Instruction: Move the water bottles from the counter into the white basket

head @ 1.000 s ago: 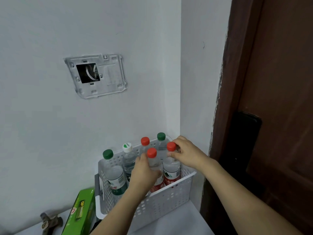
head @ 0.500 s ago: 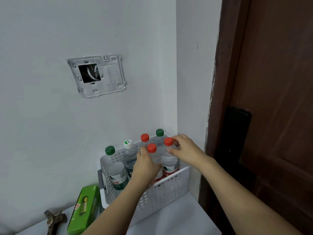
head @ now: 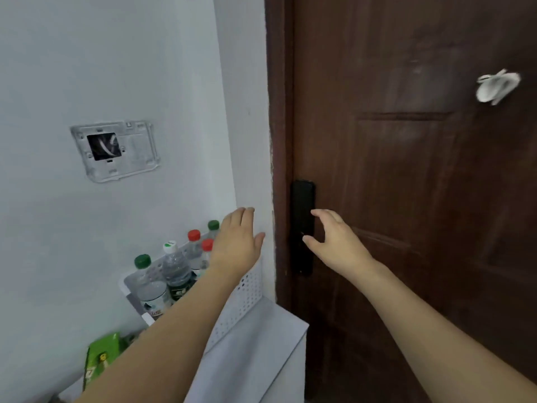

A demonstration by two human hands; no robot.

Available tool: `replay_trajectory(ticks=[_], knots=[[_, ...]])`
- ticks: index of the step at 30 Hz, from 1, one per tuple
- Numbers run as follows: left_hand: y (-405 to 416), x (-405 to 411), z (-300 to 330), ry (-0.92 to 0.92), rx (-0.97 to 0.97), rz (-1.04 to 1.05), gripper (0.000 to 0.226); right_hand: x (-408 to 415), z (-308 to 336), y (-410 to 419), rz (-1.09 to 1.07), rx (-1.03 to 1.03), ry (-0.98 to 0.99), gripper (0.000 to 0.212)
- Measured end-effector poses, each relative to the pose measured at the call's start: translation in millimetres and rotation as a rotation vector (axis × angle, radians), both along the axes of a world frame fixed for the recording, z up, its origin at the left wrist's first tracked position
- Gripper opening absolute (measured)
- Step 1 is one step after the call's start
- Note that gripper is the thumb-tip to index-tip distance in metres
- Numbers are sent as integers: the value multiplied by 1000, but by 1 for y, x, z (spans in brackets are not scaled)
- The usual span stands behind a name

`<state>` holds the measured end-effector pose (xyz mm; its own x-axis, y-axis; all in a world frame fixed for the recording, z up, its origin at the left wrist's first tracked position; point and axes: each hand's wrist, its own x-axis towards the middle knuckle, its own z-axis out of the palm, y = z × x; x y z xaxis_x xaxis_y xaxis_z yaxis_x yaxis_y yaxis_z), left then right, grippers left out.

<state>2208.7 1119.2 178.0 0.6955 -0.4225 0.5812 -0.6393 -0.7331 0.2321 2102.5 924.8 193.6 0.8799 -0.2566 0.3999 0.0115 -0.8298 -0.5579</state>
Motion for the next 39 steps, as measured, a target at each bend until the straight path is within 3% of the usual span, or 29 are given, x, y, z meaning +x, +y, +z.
replay_trajectory(ticks=[12, 28, 39], knots=[[-125, -168, 34, -194, 58, -412, 55, -233, 34, -70, -449, -105, 23, 63], [-252, -444, 23, -174, 75, -494, 57, -527, 14, -175, -570, -136, 78, 63], [-304, -552, -9, -92, 159, -506, 59, -654, -21, -211, -638, -88, 202, 61]])
